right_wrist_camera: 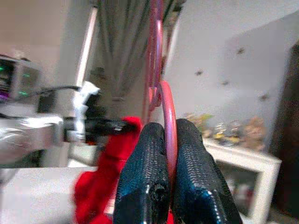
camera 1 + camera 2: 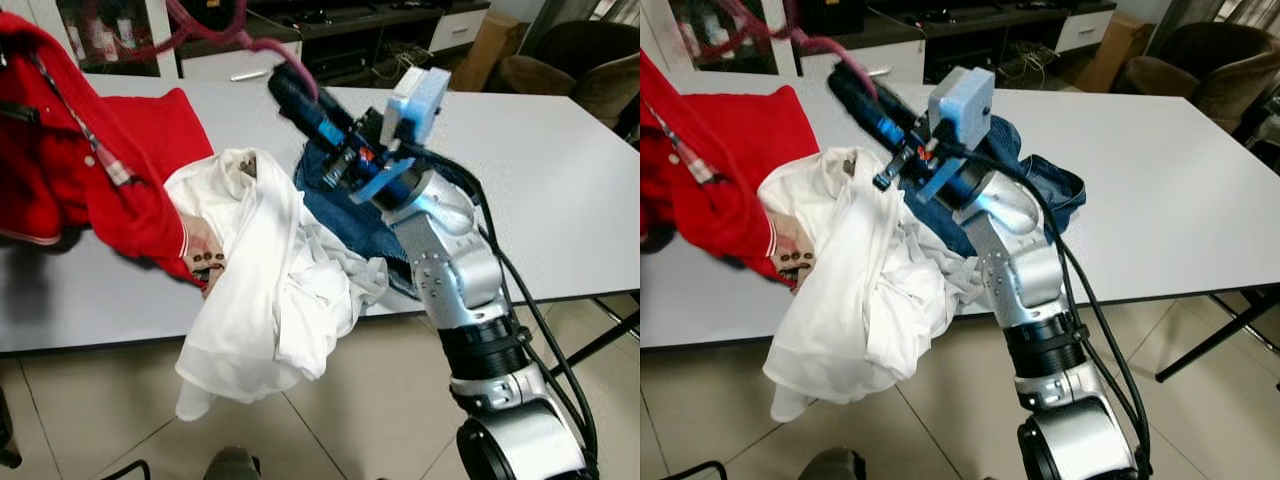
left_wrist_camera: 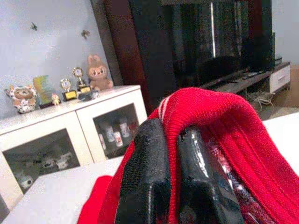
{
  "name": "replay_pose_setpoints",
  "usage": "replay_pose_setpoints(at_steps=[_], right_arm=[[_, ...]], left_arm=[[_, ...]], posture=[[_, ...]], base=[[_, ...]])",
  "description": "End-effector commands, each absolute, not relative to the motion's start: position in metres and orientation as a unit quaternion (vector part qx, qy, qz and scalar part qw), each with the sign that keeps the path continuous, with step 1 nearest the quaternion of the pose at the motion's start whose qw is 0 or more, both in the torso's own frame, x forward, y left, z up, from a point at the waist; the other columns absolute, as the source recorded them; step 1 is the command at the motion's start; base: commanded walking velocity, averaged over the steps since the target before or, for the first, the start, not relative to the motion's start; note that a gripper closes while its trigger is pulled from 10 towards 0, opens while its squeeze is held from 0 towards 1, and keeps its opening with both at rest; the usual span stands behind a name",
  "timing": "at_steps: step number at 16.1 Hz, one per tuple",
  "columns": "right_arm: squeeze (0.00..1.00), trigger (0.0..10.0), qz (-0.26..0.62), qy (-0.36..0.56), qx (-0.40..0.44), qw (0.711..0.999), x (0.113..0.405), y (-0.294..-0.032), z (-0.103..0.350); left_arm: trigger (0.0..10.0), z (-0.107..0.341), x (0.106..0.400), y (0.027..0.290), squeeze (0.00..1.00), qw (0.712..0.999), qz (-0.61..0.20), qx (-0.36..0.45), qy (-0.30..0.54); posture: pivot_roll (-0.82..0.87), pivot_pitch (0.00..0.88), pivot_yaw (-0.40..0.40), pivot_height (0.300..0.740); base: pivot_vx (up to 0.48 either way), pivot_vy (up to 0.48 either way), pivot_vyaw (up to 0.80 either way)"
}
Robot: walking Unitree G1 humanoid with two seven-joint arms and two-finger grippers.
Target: Hang hanger
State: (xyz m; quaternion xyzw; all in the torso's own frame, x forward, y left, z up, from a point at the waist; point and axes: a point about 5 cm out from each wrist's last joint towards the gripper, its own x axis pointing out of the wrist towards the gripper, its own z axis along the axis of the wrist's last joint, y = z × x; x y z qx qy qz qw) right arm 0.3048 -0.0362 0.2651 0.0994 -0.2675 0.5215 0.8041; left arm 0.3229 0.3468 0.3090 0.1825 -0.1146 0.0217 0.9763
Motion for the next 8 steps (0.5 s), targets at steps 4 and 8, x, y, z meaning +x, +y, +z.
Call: replay_pose_setpoints(at_steps=[4, 8], right_arm=[[0.0, 10.0, 0.578, -0.211, 0.08, 0.784, 0.293, -0.03, 0.246], [0.0, 10.0, 0.567, -0.196, 0.089, 0.795, 0.295, -0.024, 0.246]], left_arm=[[0.0, 0.311, 0.331, 0.336, 0.0, 0.975, 0.007, 0.187, -0.123], [0.0, 0.324, 0.332, 0.326, 0.0, 0.971, -0.009, 0.19, -0.147]], posture=[[0.17, 0.0, -0.089, 0.74], [0.17, 0.0, -0.087, 0.74]], base=[[0.0, 0.0, 0.0], [0.0, 0.0, 0.0]])
